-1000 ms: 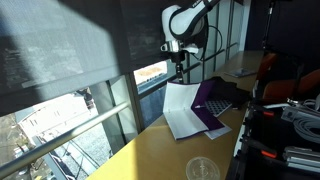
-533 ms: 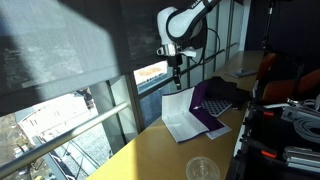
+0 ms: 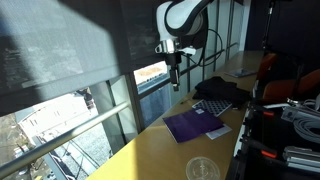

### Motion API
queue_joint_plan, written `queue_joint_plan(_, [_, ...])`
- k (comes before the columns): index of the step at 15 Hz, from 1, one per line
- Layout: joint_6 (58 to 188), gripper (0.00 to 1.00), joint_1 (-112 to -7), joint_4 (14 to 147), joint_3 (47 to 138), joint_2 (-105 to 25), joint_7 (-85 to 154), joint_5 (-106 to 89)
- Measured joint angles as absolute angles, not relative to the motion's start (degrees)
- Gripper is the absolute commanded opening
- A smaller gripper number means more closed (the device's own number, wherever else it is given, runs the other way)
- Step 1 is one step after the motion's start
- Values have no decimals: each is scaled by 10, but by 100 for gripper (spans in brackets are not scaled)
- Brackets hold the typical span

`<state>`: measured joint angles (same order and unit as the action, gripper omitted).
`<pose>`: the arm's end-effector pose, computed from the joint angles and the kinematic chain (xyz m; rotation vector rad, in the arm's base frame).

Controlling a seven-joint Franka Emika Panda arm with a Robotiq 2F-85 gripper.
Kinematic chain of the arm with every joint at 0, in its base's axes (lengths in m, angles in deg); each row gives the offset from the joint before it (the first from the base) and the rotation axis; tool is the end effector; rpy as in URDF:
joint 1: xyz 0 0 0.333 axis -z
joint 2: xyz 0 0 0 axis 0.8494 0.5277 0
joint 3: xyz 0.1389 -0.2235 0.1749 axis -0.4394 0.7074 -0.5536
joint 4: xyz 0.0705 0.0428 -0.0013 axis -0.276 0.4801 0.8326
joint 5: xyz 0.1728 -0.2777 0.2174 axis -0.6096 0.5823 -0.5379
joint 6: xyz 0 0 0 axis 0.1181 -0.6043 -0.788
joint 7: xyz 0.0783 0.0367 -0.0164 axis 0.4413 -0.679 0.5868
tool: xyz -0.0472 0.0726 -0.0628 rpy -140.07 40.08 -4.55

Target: Close the purple file holder

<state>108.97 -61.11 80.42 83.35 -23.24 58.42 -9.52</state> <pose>0.6736 0.0910 0.2821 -3.0173 -0.7545 0.1350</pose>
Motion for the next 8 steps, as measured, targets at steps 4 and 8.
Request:
queue_joint_plan(4, [1088, 100, -591, 873, 834, -296, 577, -135])
queue_joint_plan(8, [1089, 100, -579, 978, 844, -402, 526, -136])
